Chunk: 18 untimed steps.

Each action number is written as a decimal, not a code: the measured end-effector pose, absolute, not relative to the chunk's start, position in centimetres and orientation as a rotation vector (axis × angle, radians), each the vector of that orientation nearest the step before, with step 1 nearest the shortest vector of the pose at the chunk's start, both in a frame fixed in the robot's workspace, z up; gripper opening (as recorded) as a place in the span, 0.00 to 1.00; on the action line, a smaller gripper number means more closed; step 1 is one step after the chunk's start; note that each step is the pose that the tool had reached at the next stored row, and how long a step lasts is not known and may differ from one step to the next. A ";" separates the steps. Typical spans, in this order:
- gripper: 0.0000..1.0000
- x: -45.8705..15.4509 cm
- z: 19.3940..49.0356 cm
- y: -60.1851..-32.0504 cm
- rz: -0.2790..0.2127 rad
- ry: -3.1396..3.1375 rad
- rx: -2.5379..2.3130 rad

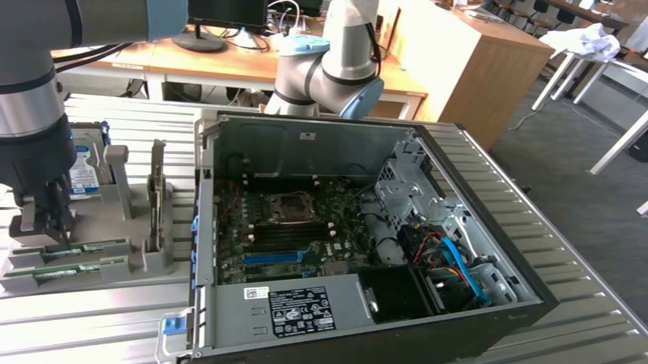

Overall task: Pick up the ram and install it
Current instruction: 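Pick up the ram and move it above insertion slot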

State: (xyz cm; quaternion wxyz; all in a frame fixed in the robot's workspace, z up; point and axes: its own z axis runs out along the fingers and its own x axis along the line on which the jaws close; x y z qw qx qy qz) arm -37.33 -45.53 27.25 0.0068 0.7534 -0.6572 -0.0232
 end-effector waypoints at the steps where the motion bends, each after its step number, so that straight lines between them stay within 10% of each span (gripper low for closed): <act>1: 0.41 -37.3 27.2 -45.5 -0.073 -2.055 2.357; 18: 0.41 -37.3 26.8 -45.5 -0.073 -2.055 2.357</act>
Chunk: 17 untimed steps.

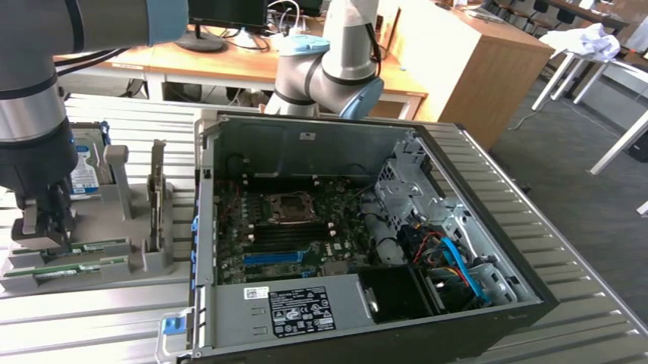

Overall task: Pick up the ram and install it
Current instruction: 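Pick up the ram and move it above insertion slot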

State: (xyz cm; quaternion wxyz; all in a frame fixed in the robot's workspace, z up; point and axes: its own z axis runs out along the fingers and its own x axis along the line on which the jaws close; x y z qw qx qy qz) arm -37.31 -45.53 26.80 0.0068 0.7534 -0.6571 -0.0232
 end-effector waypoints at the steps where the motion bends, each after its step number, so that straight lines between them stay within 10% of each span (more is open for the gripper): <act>1: 0.41 -37.3 26.8 -45.5 -0.073 -2.055 2.357; 17: 0.41 -37.3 26.5 -45.5 -0.073 -2.055 2.357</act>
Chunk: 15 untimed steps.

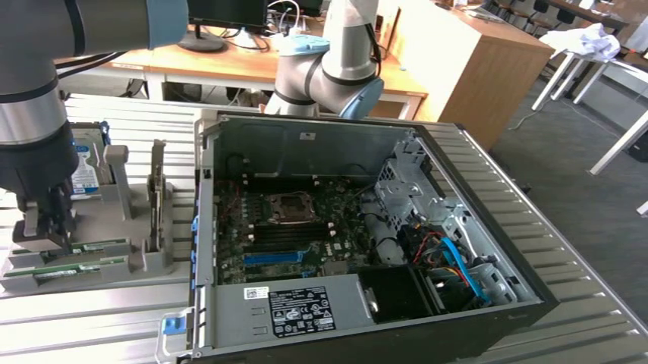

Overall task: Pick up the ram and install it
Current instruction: 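Pick up the ram and move it above insertion slot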

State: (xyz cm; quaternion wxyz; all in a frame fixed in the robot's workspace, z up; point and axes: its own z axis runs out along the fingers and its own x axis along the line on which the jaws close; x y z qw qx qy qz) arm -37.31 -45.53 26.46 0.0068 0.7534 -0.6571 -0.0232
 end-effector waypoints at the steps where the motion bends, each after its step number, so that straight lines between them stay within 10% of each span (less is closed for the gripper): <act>1: 0.41 -37.3 26.4 -45.5 -0.073 -2.056 2.357; 15: 0.41 -37.3 26.1 -45.5 -0.073 -2.056 2.357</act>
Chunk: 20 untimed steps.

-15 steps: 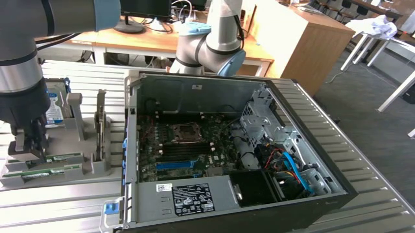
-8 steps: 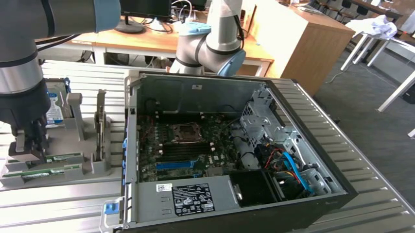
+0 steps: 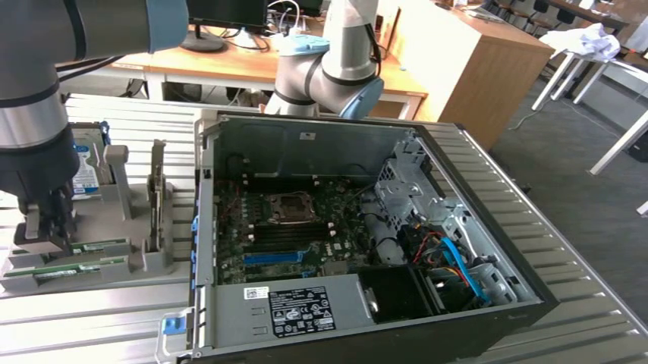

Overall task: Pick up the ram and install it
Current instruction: 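Pick up the ram and move it above insertion slot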

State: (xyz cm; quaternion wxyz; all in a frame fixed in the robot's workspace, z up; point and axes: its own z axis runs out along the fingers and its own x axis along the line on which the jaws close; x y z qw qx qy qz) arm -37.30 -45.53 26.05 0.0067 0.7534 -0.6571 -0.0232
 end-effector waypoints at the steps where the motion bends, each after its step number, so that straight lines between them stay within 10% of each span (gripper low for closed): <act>1: 0.41 -37.3 26.0 -45.5 -0.072 -2.055 2.357; 20: 0.41 -37.3 25.4 -45.5 -0.073 -2.056 2.357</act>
